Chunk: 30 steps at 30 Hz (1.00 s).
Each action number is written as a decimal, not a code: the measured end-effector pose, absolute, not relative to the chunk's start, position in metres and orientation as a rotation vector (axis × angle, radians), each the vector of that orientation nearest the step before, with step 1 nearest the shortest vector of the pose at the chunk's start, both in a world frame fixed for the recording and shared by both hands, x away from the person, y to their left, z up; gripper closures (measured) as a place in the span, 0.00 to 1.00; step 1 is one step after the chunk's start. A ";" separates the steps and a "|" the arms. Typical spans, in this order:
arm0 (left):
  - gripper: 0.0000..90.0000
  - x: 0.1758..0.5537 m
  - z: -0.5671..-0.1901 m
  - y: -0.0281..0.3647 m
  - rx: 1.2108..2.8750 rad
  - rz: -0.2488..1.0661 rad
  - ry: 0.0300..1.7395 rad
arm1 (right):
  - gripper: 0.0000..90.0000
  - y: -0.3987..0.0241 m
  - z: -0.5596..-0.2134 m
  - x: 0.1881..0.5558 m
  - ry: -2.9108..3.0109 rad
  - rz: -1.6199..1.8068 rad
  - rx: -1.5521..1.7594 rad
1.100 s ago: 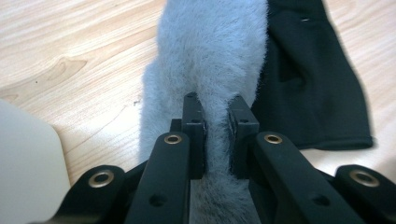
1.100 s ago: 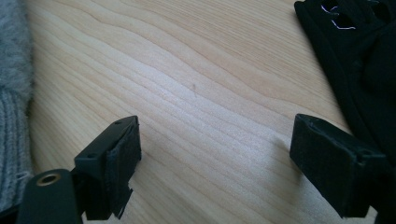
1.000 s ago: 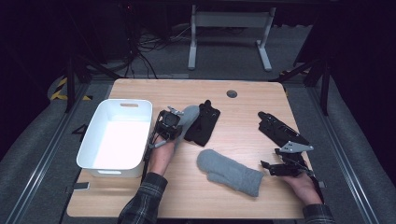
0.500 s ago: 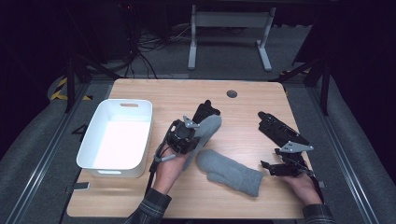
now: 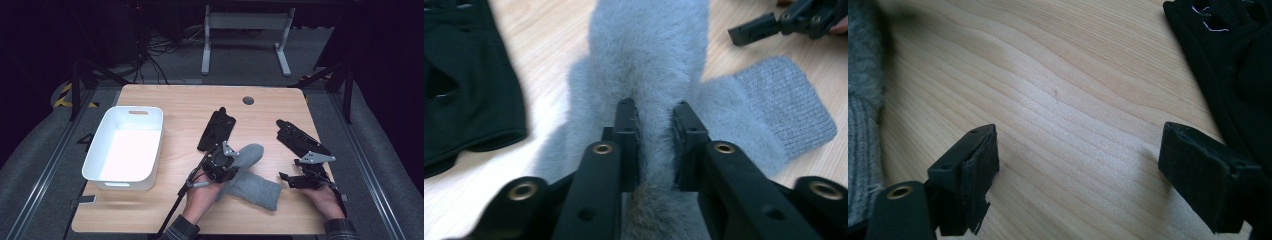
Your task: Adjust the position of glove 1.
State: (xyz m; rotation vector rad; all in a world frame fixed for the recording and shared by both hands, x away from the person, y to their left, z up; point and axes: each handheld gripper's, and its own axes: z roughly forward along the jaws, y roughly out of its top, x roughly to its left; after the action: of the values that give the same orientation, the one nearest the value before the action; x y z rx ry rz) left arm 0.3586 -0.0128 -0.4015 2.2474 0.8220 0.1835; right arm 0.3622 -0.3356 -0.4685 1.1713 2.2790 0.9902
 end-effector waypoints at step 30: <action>0.99 0.380 -0.438 0.074 2.336 0.100 0.859 | 0.99 -0.278 -0.422 0.354 2.490 1.241 0.972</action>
State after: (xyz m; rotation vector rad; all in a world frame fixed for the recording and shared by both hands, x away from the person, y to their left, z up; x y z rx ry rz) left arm 0.3799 0.0743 -0.4383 2.3365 0.8595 0.0999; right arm 0.3538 -0.2783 -0.4217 0.9718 2.4898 1.2412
